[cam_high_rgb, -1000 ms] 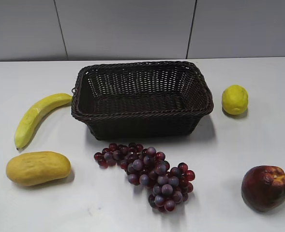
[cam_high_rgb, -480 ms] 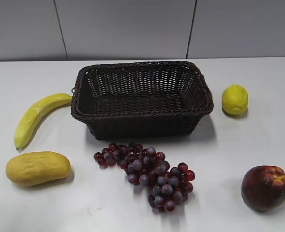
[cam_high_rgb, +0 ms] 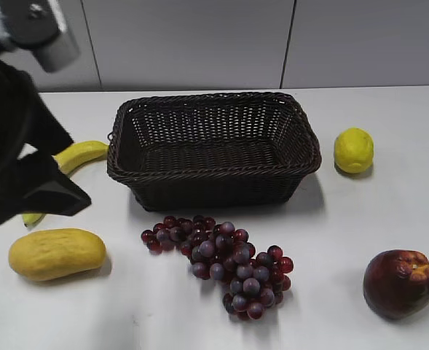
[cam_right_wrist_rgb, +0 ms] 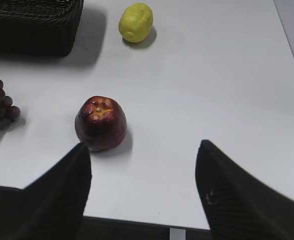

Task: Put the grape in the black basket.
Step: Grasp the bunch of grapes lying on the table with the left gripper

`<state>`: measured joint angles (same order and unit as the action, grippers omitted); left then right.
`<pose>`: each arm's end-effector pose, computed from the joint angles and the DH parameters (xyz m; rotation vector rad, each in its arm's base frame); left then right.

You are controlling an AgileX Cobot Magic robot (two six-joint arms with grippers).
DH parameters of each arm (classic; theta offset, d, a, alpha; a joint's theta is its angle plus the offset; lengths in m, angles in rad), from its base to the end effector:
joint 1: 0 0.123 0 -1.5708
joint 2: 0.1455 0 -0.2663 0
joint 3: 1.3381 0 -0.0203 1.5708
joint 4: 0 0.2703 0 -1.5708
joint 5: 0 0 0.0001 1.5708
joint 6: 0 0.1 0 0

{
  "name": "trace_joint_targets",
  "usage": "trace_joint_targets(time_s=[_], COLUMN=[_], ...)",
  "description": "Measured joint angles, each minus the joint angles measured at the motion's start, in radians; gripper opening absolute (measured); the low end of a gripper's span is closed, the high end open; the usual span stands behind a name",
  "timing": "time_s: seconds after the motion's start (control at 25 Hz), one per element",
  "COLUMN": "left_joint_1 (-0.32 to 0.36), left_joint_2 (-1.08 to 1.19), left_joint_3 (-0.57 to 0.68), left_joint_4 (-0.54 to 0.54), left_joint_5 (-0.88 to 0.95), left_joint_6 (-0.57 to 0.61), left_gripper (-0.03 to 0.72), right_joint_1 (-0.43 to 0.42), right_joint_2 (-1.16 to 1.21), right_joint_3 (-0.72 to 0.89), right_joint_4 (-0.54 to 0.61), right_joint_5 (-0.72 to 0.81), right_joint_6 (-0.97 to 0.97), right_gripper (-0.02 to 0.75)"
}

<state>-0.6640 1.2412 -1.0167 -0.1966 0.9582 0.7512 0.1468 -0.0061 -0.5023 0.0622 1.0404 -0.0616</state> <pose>0.2009 -0.1776 0.2805 1.6476 2.0777 -0.2220 0.0376 0.0110 0.2855 -0.2121 2.0052 0.1283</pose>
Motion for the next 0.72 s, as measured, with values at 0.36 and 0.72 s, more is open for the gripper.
trace_joint_targets(time_s=[0.36,0.72], left_joint_1=[-0.196,-0.275], left_joint_2=[0.265,0.478], left_joint_3=[-0.05,-0.051], left_joint_4=[-0.001,0.088], left_joint_5=[-0.116,-0.322], left_joint_6=[0.489,0.593], left_gripper=[0.593,0.593], right_joint_1=[0.0,0.0], right_joint_2=[0.0,0.0], right_joint_3=[0.0,0.0], right_joint_4=[0.0,0.0], right_joint_5=[0.0,0.0], right_joint_6=[0.0,0.0], right_gripper=[0.498,0.498])
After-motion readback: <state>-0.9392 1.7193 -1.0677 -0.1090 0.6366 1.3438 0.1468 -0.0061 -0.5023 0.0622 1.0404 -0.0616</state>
